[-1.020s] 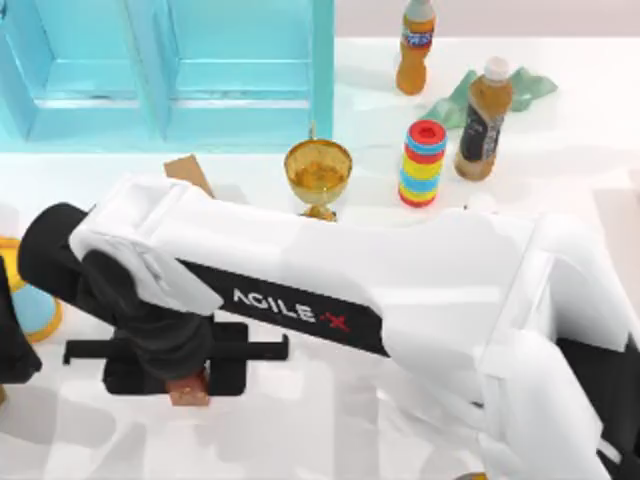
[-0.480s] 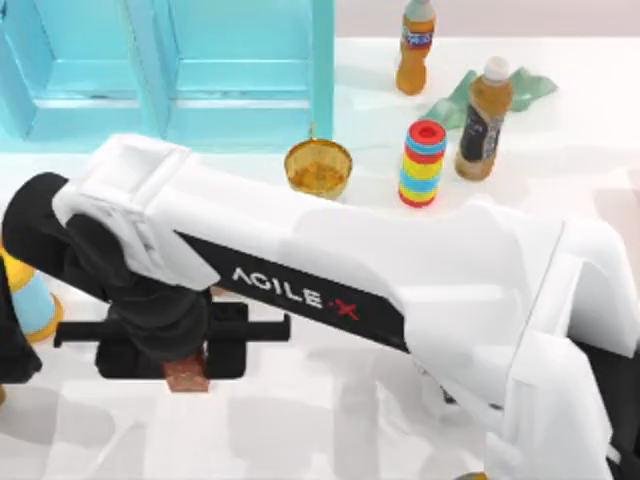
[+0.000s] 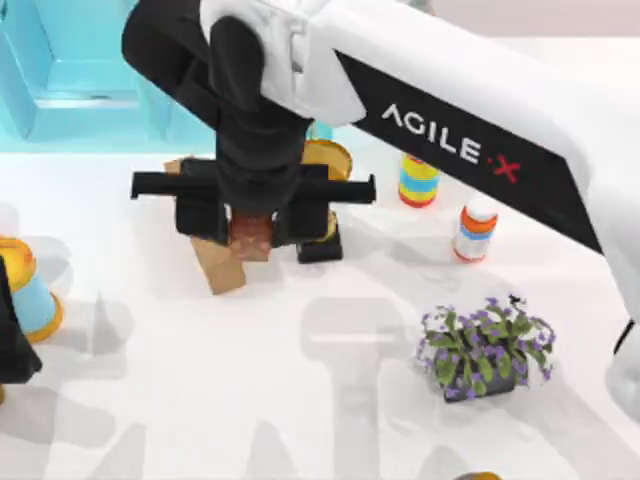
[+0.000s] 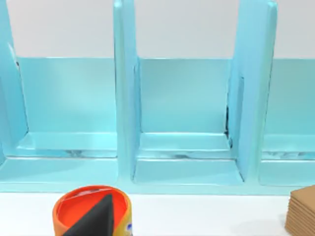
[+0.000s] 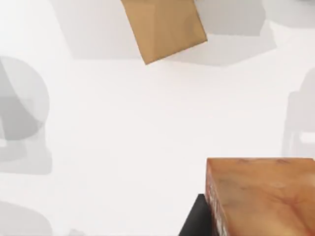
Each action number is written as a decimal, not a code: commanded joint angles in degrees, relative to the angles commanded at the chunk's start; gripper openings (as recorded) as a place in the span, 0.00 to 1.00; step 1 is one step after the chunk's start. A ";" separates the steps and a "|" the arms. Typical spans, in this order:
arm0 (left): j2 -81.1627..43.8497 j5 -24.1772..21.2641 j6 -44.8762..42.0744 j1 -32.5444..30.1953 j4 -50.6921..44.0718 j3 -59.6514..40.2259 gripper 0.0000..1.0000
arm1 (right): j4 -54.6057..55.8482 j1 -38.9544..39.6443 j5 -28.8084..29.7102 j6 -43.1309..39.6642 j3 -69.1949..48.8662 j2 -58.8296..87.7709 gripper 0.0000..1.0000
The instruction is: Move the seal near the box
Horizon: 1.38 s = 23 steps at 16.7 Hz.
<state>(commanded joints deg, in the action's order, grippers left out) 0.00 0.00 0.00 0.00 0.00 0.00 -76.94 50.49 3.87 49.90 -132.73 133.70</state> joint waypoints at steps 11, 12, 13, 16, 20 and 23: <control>0.00 0.00 0.00 0.00 0.00 0.00 1.00 | 2.22 -37.80 -3.08 -37.05 23.75 -18.83 0.00; 0.00 0.00 0.00 0.00 0.00 0.00 1.00 | 2.30 -40.44 -3.24 -39.45 25.62 -19.56 0.00; 0.00 0.00 0.00 0.00 0.00 0.00 1.00 | 2.36 -42.63 -3.36 -41.43 27.19 -20.13 0.00; 0.00 0.00 0.00 0.00 0.00 0.00 1.00 | 2.44 -46.19 -3.55 -44.60 29.77 -20.97 0.00; 0.00 0.00 0.00 0.00 0.00 0.00 1.00 | 2.41 -46.07 -3.45 -44.53 29.66 -20.66 0.00; 0.00 0.00 0.00 0.00 0.00 0.00 1.00 | 4.16 -45.67 -3.60 -44.07 30.83 -20.79 0.00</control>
<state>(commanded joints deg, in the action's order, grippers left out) 0.00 0.00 0.00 0.00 0.00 0.00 -72.77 4.82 0.26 5.84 -101.90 112.91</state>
